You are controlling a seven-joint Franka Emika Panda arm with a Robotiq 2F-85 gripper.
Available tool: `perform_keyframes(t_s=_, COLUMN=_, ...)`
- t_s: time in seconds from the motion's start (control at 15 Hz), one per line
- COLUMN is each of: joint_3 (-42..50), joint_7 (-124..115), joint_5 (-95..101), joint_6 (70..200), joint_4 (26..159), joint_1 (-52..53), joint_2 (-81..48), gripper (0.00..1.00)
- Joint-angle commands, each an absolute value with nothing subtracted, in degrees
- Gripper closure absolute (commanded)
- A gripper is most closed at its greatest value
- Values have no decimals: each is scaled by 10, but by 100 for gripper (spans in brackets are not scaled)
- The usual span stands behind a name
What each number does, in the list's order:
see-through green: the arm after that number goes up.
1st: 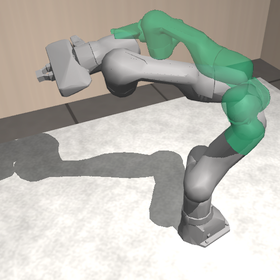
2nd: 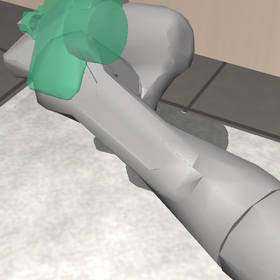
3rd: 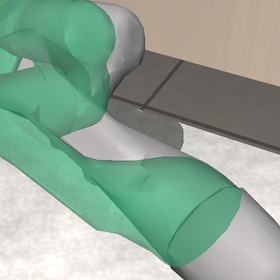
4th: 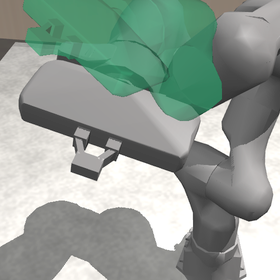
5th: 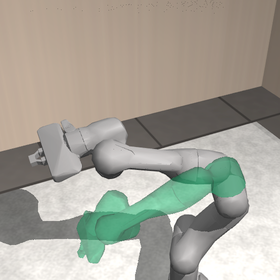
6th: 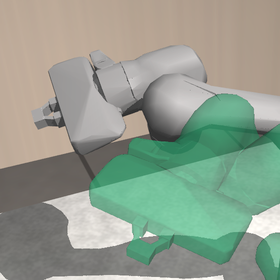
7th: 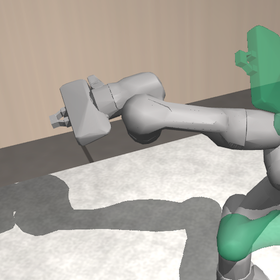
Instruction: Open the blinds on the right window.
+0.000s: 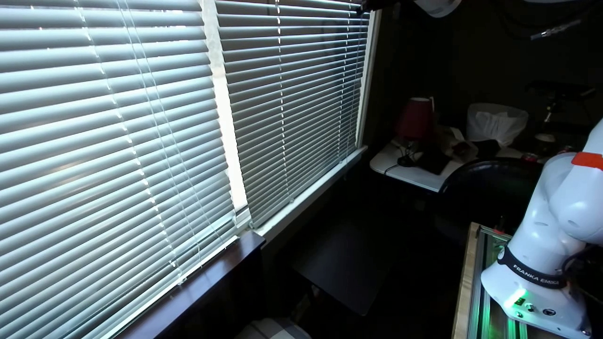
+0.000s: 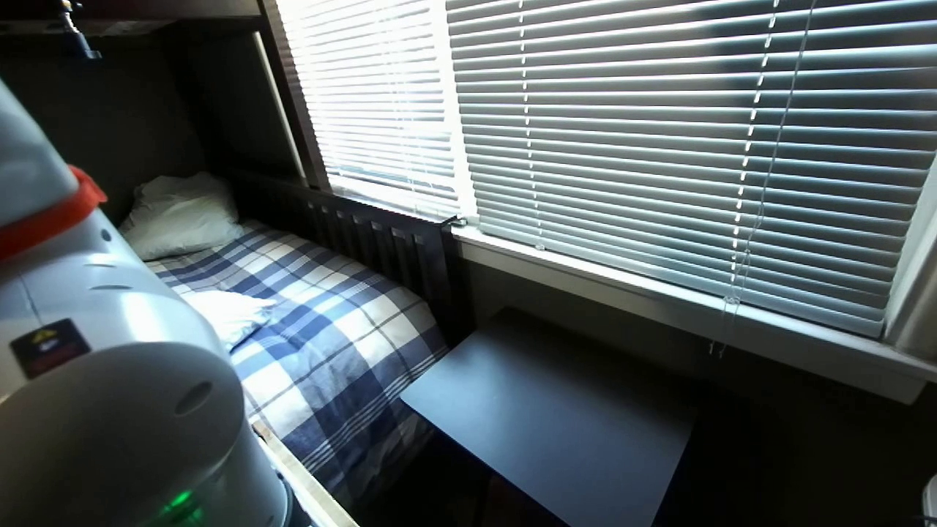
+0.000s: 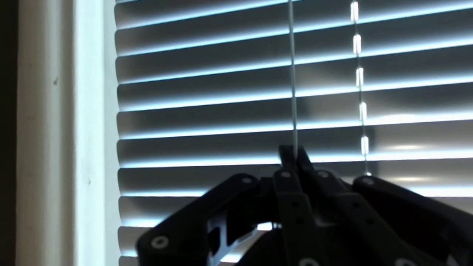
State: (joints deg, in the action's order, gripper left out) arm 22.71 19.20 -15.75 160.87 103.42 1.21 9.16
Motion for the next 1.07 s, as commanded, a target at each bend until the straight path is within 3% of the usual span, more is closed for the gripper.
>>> perform_keyframes(t_s=0.0, joint_3=190, joint_7=151, joint_5=-109, joint_6=1524, joint_4=1050, joint_1=-37, joint_2=120, gripper=99)
perform_keyframes(t_s=1.0, joint_3=123, joint_7=112, joint_5=-64, joint_6=1277, joint_4=1091, joint_1=-63, joint_2=176, gripper=99)
